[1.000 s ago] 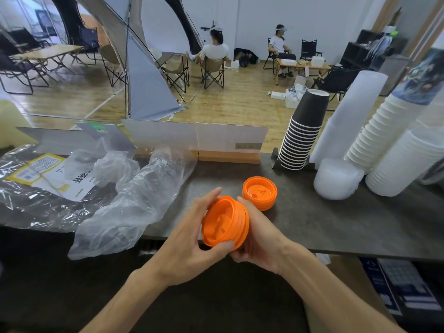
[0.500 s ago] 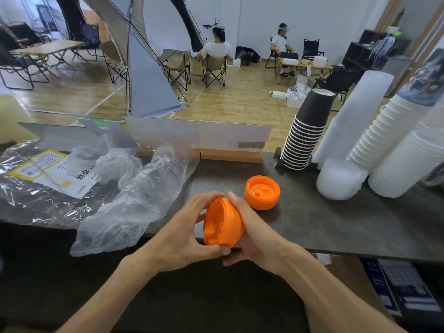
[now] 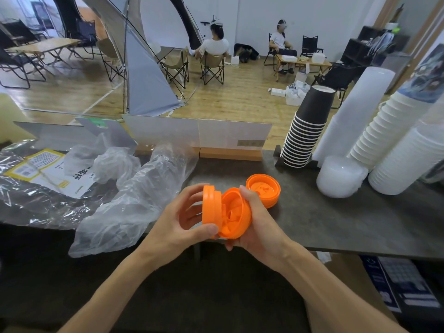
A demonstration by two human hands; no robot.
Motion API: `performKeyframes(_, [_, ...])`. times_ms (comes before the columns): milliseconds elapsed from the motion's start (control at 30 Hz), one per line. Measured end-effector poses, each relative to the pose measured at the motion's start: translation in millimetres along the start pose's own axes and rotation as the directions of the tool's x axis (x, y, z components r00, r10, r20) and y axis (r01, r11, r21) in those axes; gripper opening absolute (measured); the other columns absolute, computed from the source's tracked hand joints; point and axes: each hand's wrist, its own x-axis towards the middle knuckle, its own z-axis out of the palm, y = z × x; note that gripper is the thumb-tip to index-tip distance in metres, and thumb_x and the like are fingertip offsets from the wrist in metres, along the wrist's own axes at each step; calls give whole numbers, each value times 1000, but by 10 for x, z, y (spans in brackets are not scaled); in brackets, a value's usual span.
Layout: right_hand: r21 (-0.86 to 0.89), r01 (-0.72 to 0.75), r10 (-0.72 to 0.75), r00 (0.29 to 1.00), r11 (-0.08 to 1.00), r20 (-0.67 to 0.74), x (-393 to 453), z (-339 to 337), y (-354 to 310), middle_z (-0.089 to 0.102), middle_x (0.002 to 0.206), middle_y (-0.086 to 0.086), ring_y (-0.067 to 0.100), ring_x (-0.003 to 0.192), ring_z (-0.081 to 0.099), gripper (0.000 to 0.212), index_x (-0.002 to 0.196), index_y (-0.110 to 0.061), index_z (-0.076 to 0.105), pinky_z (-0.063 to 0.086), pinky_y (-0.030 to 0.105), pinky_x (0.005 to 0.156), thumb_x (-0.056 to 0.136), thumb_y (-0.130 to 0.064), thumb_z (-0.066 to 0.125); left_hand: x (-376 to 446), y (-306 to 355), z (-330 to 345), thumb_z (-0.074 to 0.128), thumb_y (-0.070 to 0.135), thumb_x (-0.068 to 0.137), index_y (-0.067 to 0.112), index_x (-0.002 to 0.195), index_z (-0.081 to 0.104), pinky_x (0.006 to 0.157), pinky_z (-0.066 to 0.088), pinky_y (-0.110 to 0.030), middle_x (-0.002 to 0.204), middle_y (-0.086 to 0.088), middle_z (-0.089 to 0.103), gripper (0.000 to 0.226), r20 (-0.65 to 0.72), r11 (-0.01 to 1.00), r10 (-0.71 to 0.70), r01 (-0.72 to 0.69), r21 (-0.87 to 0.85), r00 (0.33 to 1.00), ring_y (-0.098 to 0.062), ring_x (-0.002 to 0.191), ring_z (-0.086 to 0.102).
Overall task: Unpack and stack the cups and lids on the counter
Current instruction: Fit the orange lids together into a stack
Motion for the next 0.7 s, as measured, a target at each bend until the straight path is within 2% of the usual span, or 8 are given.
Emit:
performKeyframes(67, [-39, -11, 11, 1000, 999, -18, 9, 4, 10, 74, 111, 14, 27, 94, 69, 60, 124, -25, 62, 46, 35, 73, 98, -69, 30, -17, 12, -3, 84, 57, 66, 30, 140, 45, 88, 55, -23, 130, 17, 61, 87, 16, 999, -31, 31, -39, 999, -13, 123, 61])
performKeyframes(133, [-61, -12, 10, 1000, 998, -24, 12, 13, 17, 76, 108, 10, 25, 93, 69, 57, 118, -31, 67, 46, 35, 73, 98, -69, 30, -23, -3, -10, 83, 52, 68, 29, 140, 45, 86, 56, -23, 129, 17, 61, 85, 22, 997, -50, 51, -59, 999, -12, 121, 62])
performKeyframes(233, [-52, -12, 11, 999, 999, -34, 0, 39, -5, 77, 96, 9, 26, 87, 68, 56, 90, -37, 77, 43, 36, 72, 98, -67, 31, -28, -64, -38, 78, 39, 72, 31, 141, 46, 84, 57, -29, 130, 10, 62, 76, 21, 992, -78, 79, -103, 997, -19, 121, 62])
performKeyframes(367, [-55, -22, 20, 999, 998, -30, 2, 39, -18, 76, 98, 14, 25, 84, 69, 53, 98, -30, 70, 43, 35, 71, 97, -67, 32, -31, -93, -64, 78, 37, 73, 31, 141, 45, 84, 57, -35, 131, 6, 60, 76, 21, 987, -84, 86, -135, 996, -26, 122, 61])
performKeyframes(467, [-64, -31, 30, 999, 997, -16, 10, 43, -18, 74, 106, 19, 28, 89, 68, 54, 107, -27, 66, 44, 35, 70, 98, -68, 31, -20, -65, -51, 81, 31, 74, 31, 143, 41, 92, 56, -34, 133, 9, 58, 79, 22, 997, -31, 32, -63, 999, -22, 126, 59])
performKeyframes(533, [-54, -48, 48, 999, 997, -8, 14, 40, -15, 75, 99, 17, 27, 87, 67, 56, 111, -26, 65, 44, 33, 68, 97, -68, 31, -15, -57, -52, 86, 26, 75, 32, 144, 38, 101, 52, -35, 136, 11, 54, 85, 30, 1000, 4, -5, 13, 1000, -20, 131, 55])
performKeyframes(600, [-27, -66, 67, 998, 997, 11, 16, 35, -19, 72, 96, 16, 25, 82, 64, 60, 114, -22, 65, 43, 33, 66, 97, -70, 32, -18, -51, -58, 90, 21, 75, 32, 147, 34, 108, 46, -31, 141, 12, 51, 92, 50, 990, 45, -51, 129, 998, -16, 135, 51])
performKeyframes(700, [9, -85, 85, 995, 996, 44, 30, 7, -16, 68, 103, 18, 27, 86, 59, 64, 116, -22, 68, 43, 33, 65, 95, -72, 33, -31, -24, -34, 87, 26, 78, 34, 151, 31, 109, 43, -26, 147, 15, 42, 92, 94, 927, 126, -151, 343, 987, -13, 138, 45])
